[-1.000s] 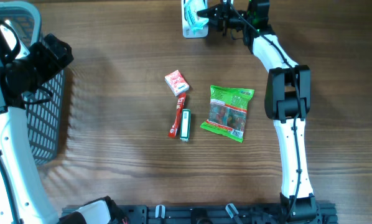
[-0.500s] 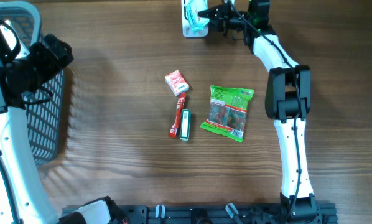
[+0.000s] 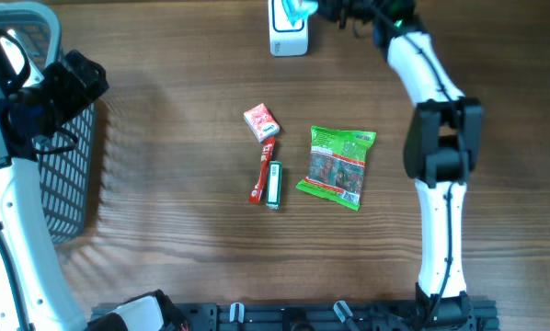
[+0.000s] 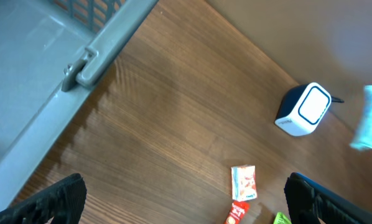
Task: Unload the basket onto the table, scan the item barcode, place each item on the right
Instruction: 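Hold the pack's barcode in front of the scanner, then pull away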
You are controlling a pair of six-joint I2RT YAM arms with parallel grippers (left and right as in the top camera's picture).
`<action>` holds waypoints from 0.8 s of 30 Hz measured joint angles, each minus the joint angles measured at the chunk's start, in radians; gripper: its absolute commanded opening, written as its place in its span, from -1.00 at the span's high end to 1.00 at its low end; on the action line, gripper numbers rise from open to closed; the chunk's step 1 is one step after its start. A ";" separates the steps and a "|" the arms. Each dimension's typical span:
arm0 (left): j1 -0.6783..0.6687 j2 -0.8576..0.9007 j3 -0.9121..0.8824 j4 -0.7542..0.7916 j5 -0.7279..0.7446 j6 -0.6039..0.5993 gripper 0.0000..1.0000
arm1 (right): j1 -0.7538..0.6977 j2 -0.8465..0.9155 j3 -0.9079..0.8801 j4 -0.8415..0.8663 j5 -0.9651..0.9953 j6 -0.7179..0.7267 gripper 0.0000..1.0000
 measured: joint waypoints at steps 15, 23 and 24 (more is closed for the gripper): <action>0.000 0.000 0.000 -0.001 0.000 0.000 -1.00 | 0.001 -0.533 0.009 -1.458 1.067 -0.892 0.91; 0.000 0.000 0.000 -0.001 0.000 0.000 -1.00 | -0.111 -0.541 -0.183 -1.685 1.504 -0.915 0.91; 0.000 0.000 0.000 -0.001 0.000 0.000 -1.00 | -0.124 -0.541 -0.217 -1.666 1.523 -0.916 0.91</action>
